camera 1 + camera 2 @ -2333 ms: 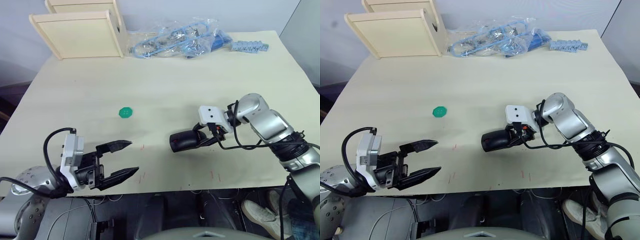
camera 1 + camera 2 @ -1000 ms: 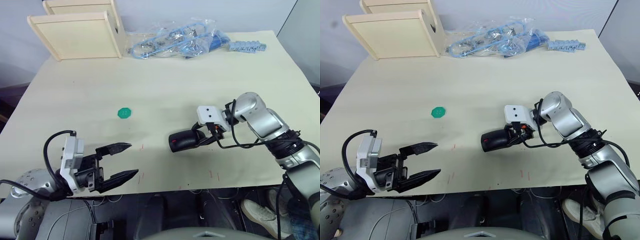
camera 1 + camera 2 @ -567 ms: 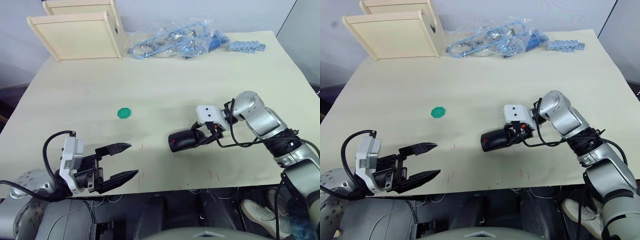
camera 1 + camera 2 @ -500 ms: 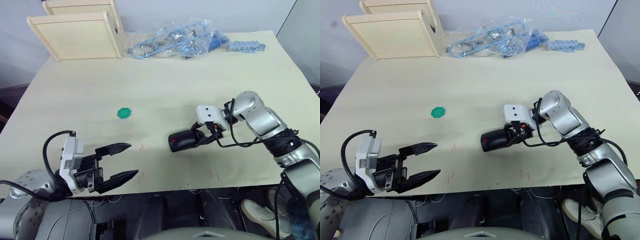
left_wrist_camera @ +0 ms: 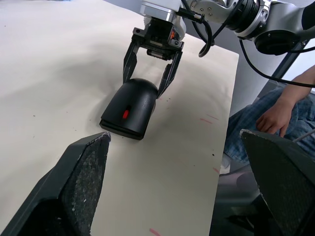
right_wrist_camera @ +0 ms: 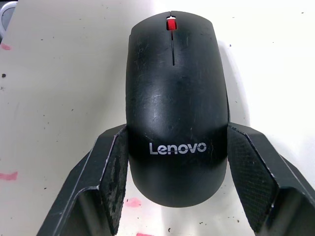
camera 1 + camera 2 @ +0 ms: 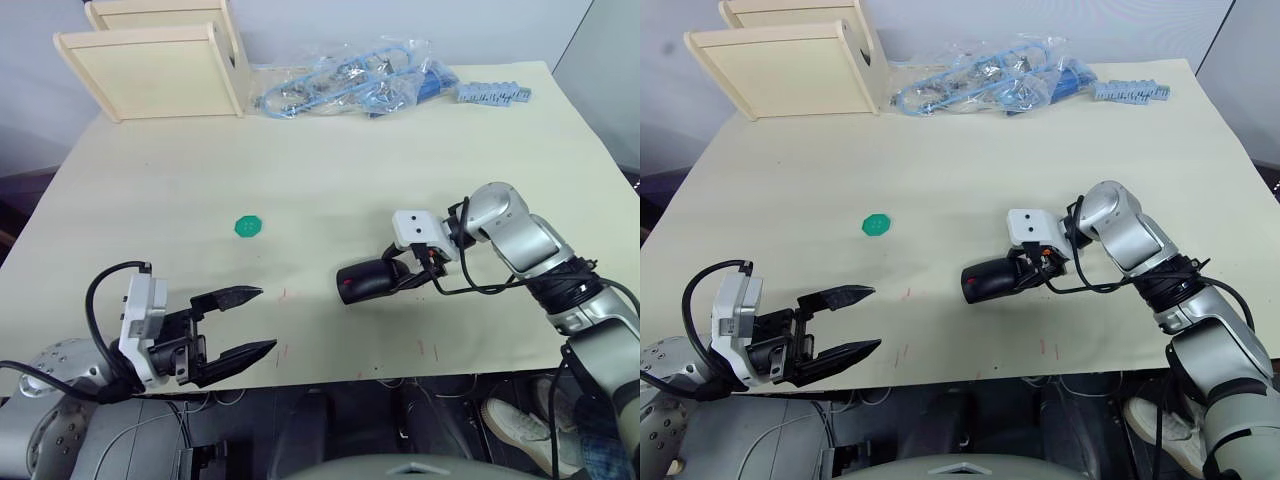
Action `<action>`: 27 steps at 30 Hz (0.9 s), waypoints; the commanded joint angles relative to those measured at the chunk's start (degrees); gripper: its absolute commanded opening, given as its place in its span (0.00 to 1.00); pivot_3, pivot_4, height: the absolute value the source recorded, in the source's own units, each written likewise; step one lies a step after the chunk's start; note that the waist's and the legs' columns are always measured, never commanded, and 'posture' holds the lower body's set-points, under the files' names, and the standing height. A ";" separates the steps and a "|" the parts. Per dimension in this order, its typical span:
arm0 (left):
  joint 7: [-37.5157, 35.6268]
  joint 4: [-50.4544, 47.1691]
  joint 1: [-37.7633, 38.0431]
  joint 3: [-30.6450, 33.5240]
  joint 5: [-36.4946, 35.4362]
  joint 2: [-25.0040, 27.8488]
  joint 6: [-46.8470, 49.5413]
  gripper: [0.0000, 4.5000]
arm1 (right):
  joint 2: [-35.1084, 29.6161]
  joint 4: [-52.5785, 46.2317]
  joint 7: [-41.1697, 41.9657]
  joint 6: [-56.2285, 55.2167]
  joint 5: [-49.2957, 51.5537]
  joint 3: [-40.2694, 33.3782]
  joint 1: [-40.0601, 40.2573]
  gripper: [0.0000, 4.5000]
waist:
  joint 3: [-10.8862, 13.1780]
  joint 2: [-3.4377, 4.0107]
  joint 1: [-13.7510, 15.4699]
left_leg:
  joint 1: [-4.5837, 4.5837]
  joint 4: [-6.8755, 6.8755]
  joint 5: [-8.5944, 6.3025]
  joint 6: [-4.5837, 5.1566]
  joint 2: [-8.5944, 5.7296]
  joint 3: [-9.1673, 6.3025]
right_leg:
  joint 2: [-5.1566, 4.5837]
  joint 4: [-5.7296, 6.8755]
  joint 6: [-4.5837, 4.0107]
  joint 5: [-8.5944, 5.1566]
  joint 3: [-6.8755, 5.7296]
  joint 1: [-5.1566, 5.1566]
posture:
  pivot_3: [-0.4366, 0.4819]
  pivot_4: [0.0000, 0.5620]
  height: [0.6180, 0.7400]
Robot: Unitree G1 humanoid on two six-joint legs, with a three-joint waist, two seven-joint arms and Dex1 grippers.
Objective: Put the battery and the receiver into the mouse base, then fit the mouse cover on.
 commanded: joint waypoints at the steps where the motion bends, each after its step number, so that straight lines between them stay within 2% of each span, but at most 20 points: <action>1: 0.05 -1.91 0.05 1.44 -0.88 0.26 -0.65 1.00 | 0.52 -0.78 -0.13 0.09 -0.08 -0.35 -0.83 0.94 | 0.00 0.00 -0.02 | 0.00 0.00 0.00 0.00 0.01 0.00 | 0.00 0.00 0.00 0.00 0.00 0.00 | 0.48 0.27 1.00; 2: 0.05 -1.90 0.02 1.42 -0.87 0.27 -0.65 1.00 | 0.49 -0.82 -0.08 -0.03 -0.14 -0.38 -0.79 0.99 | 0.01 0.01 0.00 | 0.00 0.00 0.00 0.00 0.01 0.00 | 0.01 0.00 0.00 0.00 0.00 0.00 | 0.48 0.27 1.00; 12: 0.09 -1.68 -0.23 1.24 -0.77 0.26 -0.64 1.00 | 0.29 -2.07 -0.21 0.72 0.32 -1.24 -0.84 0.99 | 0.01 0.01 0.13 | -0.06 0.00 0.00 0.00 -0.01 -0.03 | -0.02 -0.03 0.00 0.00 -0.03 -0.01 | 0.48 0.27 1.00; 18: 0.00 -1.70 -0.23 1.17 -0.76 0.21 -0.71 1.00 | 0.08 -5.01 -0.17 4.86 3.64 -3.60 -0.44 0.99 | 0.01 0.01 0.13 | -0.06 0.00 0.00 0.00 -0.01 -0.04 | -0.02 -0.03 0.00 0.00 -0.04 -0.01 | 0.48 0.27 1.00; 27: -0.09 -1.13 -0.92 0.85 -0.64 0.43 -0.46 1.00 | 0.13 -4.33 -1.75 8.28 6.04 -5.03 0.13 0.99 | 0.01 0.01 0.14 | -0.06 0.00 0.00 0.00 -0.01 -0.04 | -0.02 -0.02 0.00 0.00 -0.04 -0.01 | 0.48 0.27 1.00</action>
